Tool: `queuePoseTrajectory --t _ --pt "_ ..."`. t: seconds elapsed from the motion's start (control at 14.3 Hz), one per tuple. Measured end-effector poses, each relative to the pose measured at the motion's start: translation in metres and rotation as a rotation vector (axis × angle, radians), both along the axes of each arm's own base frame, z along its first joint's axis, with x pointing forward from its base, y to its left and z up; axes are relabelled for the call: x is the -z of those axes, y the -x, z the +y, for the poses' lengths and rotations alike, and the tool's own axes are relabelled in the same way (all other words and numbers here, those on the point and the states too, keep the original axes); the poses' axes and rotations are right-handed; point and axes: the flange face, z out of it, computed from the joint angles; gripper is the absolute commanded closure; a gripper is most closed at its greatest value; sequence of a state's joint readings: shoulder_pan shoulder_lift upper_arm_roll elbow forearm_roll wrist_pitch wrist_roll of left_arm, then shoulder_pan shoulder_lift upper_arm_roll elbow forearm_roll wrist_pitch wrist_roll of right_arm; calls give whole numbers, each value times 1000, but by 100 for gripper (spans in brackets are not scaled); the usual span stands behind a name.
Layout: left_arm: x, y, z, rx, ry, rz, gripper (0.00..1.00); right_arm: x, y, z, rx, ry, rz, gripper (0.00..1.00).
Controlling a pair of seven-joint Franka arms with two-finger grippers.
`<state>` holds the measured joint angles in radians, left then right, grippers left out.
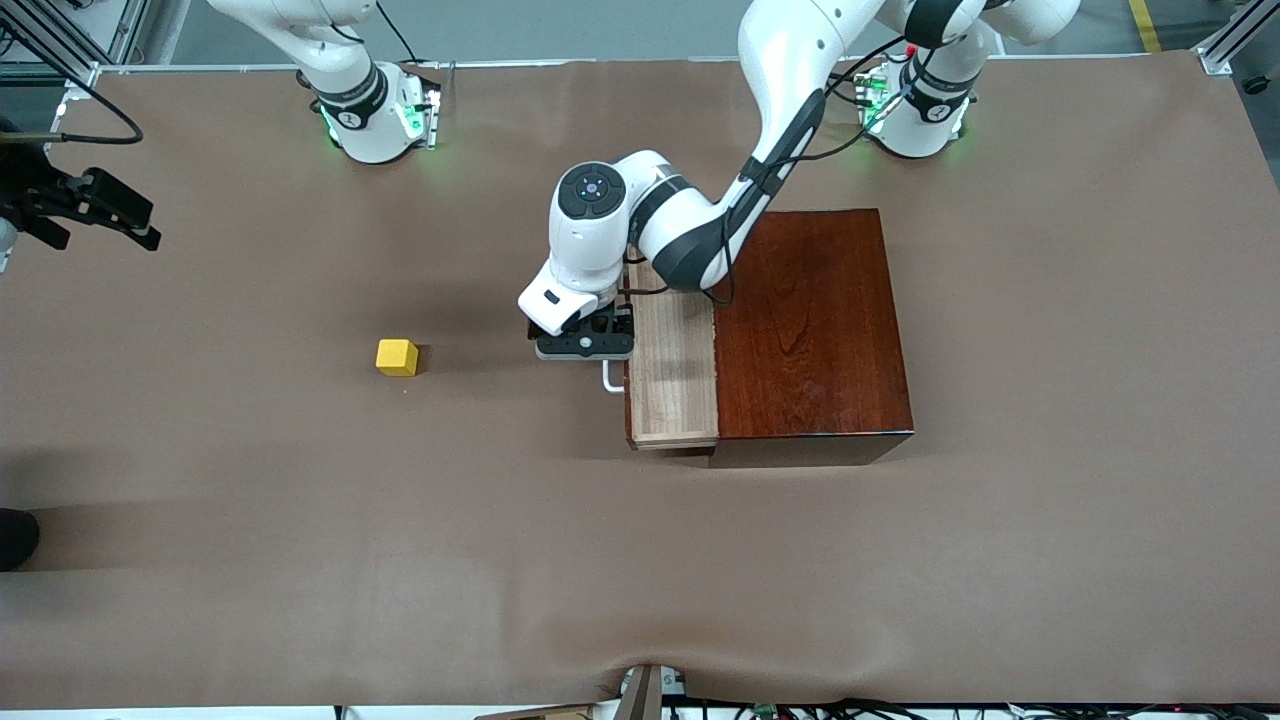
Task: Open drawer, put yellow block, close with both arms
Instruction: 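Pull the drawer open by its handle with the left gripper, then reach the right gripper to the yellow cube while the left gripper withdraws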
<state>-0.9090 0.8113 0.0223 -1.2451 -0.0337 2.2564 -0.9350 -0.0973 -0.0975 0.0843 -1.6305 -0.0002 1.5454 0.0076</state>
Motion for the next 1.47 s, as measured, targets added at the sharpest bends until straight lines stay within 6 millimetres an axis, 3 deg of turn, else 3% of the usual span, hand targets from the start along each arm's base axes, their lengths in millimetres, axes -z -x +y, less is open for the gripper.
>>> queuePoseTrajectory --t 0.14,0.35,0.56,0.7,0.98,1.19,1.33,1.47 --pt "0 0 0 0 1 -1 0 4 1 13 -24 -1 14 0" --pt "0 0 0 -3 3 -2 0 18 6 55 -95 -2 69 0" --pt "-10 5 -13 -18 58 -30 0 46 17 117 -76 14 123 0" --pt "-21 13 -25 -20 90 -46 0 73 21 144 -77 21 128 0" --pt "-39 8 -26 -28 103 -60 0 169 27 143 -54 -18 107 0" --pt "-71 0 -17 -45 103 -63 0 244 45 133 -29 -39 59 0" --pt "-101 -18 3 -82 108 -74 0 280 58 126 -9 -52 21 0" --pt "-134 -49 40 -142 106 -79 0 313 69 120 5 -60 -25 0"
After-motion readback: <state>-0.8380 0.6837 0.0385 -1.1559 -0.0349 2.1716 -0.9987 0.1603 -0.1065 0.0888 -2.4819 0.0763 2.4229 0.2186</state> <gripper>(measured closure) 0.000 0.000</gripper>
